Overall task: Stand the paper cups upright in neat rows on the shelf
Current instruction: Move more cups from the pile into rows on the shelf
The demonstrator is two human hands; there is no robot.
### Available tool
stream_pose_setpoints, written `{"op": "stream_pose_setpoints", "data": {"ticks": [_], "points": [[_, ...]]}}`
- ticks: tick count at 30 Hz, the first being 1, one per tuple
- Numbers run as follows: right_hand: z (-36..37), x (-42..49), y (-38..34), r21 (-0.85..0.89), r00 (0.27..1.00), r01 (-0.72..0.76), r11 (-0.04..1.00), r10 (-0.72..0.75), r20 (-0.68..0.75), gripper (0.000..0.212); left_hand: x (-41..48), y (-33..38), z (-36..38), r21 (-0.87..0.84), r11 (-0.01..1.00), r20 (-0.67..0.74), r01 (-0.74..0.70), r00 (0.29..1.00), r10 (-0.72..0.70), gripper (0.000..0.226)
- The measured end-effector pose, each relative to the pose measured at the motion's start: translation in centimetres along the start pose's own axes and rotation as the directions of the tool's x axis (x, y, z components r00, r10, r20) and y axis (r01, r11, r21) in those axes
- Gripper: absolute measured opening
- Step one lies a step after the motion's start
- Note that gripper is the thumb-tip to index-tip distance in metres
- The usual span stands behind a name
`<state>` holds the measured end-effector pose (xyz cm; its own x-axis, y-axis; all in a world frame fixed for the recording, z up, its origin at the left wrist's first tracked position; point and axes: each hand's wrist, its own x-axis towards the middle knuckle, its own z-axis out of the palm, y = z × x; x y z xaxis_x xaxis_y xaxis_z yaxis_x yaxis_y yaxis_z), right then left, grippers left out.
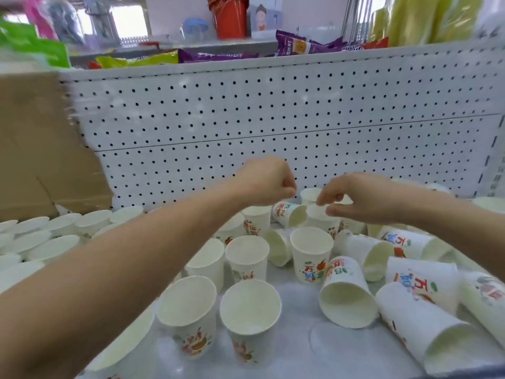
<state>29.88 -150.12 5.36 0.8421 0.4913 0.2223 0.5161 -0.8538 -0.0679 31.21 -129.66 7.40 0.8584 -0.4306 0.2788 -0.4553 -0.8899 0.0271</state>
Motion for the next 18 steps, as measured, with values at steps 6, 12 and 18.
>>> {"op": "stream_pose_setpoints", "data": {"ticks": [6,12,18], "points": [[0.7,6.0,0.8,-0.081,0.994,0.103,0.991,-0.105,-0.017,0.018,3.1,-2.9,2.2,0.055,0.994,0.319,0.091,0.942,-0.104,0.039],[4.1,11.5,0.6,-0.132,0.974,0.177,0.975,-0.154,0.165,0.033,0.9,-7.1,3.4,0.030,0.959,0.325,0.281,0.905,-0.275,0.068],[5.3,13.4,0.5,-0.256,0.970,0.207,0.944,-0.163,0.181,0.012,1.0,-7.9,4.6,-0.038,0.954,0.275,0.297,0.921,-0.275,0.073]]}}
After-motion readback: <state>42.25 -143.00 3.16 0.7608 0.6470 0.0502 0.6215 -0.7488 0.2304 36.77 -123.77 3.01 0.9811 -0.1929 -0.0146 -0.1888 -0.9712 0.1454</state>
